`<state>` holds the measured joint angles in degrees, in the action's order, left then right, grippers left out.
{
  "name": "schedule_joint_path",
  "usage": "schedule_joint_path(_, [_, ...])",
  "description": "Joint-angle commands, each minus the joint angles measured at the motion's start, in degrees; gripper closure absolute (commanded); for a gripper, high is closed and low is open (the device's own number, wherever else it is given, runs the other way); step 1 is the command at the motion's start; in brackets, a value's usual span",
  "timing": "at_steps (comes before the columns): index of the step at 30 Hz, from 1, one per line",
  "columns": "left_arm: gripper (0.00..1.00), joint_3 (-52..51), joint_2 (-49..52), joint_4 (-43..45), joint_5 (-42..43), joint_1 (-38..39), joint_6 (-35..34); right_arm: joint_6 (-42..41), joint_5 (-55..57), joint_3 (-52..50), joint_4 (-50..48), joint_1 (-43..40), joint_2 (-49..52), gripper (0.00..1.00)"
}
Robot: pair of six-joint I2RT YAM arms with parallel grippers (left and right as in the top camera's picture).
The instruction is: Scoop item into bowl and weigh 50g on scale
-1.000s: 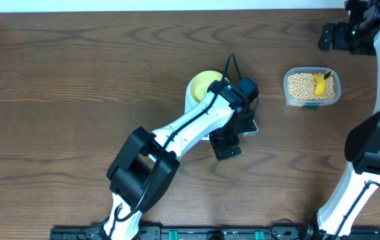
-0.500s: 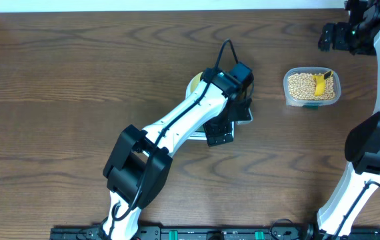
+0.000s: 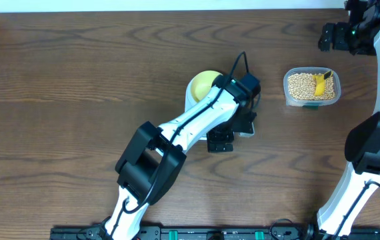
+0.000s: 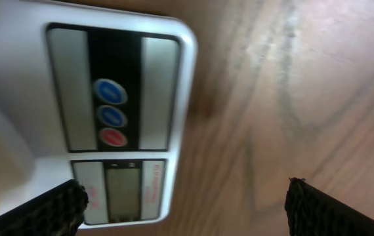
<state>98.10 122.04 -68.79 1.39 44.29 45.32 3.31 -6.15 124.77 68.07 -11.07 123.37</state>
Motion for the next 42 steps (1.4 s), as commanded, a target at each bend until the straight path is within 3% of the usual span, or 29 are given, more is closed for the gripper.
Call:
schedule_joint_path(1, [0.02, 0.81, -0.98, -2.51, 5.95, 0.52, 1.20, -0.68, 0.20, 0.63, 0.04, -0.24, 0.50, 0.01])
schedule_joint_path(6, [0.02, 5.38, -0.98, -8.85, 12.79, 0.52, 0.87, -0.68, 0.20, 0.63, 0.04, -0.24, 0.50, 0.01])
schedule_joint_path(8, [0.02, 8.22, -0.98, -11.34, 20.31, 0.52, -1.27, -0.68, 0.20, 0.63, 0.04, -0.24, 0.50, 0.01])
schedule_joint_path(10, [0.02, 8.57, -0.96, -11.30, 23.67, 0.44, -6.10, -0.68, 0.20, 0.63, 0.04, -0.24, 0.50, 0.01])
schedule_joint_path(14, [0.03, 8.52, 1.60, -10.62, 25.64, -1.14, -25.90, -0.68, 0.20, 0.63, 0.04, -0.24, 0.50, 0.01])
schedule_joint_path(16, [0.04, 8.52, 3.30, -9.66, 25.62, -1.84, -32.33, -0.68, 0.20, 0.63, 0.04, -0.24, 0.50, 0.01])
schedule_joint_path(23, [0.02, 8.04, 6.67, -5.81, 25.66, -2.01, -40.41, -0.68, 0.20, 0.63, 0.04, -0.24, 0.50, 0.01])
schedule_joint_path(27, [0.03, 7.87, 6.67, -3.72, 30.14, -2.03, -42.47, -0.68, 0.20, 0.63, 0.04, -0.24, 0.50, 0.01])
schedule_joint_path(31, [0.03, 7.76, 6.67, -2.01, 26.60, -1.46, -43.91, -0.68, 0.20, 0.63, 0.04, -0.24, 0.50, 0.01])
schedule_joint_path(33, [0.02, 7.78, 6.43, -1.60, 17.20, -0.15, -50.64, -0.68, 0.20, 0.63, 0.04, -0.24, 0.50, 0.01])
schedule_joint_path(36, [0.02, 7.78, 5.73, -0.02, 9.64, 1.25, -58.58, -0.68, 0.20, 0.63, 0.04, -0.24, 0.50, 0.01])
schedule_joint_path(38, [0.03, 7.78, 5.57, 2.47, 9.75, 1.44, -66.03, -0.68, 0.20, 0.63, 0.04, -0.24, 0.50, 0.01])
schedule_joint_path(42, [0.02, 7.78, 5.57, 3.19, 9.77, 1.27, -71.49, -0.68, 0.20, 0.63, 0.04, -0.24, 0.50, 0.01])
